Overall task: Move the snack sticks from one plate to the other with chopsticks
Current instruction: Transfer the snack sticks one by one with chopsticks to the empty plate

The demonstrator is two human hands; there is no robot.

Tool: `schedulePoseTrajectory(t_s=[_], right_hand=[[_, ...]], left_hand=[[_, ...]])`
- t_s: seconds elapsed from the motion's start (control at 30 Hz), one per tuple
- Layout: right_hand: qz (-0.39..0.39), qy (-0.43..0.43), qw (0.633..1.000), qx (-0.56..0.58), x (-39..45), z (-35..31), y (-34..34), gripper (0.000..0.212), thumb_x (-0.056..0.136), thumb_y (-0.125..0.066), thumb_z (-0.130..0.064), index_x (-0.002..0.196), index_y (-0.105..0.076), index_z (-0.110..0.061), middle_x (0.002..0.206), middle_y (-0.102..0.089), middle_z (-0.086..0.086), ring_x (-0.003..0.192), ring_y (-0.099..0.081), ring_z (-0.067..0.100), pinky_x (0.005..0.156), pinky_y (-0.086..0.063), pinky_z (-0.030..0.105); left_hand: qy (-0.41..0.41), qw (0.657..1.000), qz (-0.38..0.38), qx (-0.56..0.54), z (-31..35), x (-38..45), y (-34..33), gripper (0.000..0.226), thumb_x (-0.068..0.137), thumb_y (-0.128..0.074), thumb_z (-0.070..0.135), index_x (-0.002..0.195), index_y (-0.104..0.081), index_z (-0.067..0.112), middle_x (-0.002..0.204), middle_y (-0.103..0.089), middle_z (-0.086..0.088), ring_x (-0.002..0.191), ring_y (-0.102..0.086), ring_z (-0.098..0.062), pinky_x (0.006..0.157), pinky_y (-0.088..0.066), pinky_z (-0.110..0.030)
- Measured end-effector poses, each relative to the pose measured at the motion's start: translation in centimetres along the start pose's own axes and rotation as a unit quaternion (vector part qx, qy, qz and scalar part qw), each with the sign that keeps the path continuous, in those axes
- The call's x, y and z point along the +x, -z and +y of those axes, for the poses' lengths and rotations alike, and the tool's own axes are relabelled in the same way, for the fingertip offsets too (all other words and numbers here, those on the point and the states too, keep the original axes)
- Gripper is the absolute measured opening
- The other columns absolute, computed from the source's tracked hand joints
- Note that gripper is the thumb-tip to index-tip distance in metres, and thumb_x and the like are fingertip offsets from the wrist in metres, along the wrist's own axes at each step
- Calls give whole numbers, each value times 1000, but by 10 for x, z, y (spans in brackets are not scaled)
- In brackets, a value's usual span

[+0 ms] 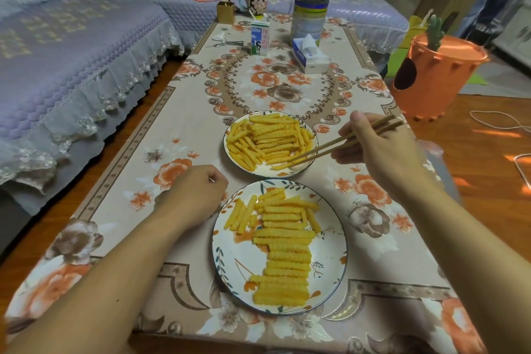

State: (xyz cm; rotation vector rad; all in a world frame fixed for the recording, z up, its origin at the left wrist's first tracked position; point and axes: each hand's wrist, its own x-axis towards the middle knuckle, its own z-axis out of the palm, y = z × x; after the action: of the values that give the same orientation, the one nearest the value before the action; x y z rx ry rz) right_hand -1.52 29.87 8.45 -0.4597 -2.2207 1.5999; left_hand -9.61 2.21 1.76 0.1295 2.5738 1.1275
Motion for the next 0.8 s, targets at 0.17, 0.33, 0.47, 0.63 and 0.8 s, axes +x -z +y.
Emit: schedulePoseTrajectory(t_s=[0.17,0.33,0.47,0.63,0.8], right_hand=[[6,8,1000,-3,5,-1,-4,42,108,-48,-32,95,-68,1,80,-72,23,66,-75,31,65,-65,41],[9,21,998,-62,12,1,-2,41,109,-45,-35,97,-65,-2,77,-67,18,58,-73,29,60,-63,50],[3,31,998,-57,11,-2,-2,47,109,-43,-37,95,-63,3,73,-67,19,60,-73,30,51,-60,42],[8,31,999,-4,8,-12,-1,44,109,-43,-35,88,-62,-1,74,-70,23,62,-75,32,58,-64,42],[40,-12,997,70,0,-31,17,47,109,-42,-38,87,-61,-1,75,-71,25,65,-74,40,61,-65,45]], left_hand=[[3,1000,2,-3,-3,4,-3,25,95,-50,35,82,-70,27,69,-73,10,73,-72,-25,84,-59,-54],[4,999,-5,-43,-4,6,-5,34,101,-47,51,91,-67,26,68,-72,6,60,-66,-21,80,-59,-55],[15,998,-9,-61,-1,2,-7,45,103,-38,56,97,-65,21,78,-71,-1,61,-64,-21,67,-58,-43],[27,997,-2,-73,2,0,-7,48,105,-34,55,97,-64,18,78,-70,-6,61,-63,-22,61,-53,-36],[24,997,-8,-71,2,1,-5,49,104,-32,57,98,-64,20,80,-71,-6,62,-64,-22,62,-54,-38]])
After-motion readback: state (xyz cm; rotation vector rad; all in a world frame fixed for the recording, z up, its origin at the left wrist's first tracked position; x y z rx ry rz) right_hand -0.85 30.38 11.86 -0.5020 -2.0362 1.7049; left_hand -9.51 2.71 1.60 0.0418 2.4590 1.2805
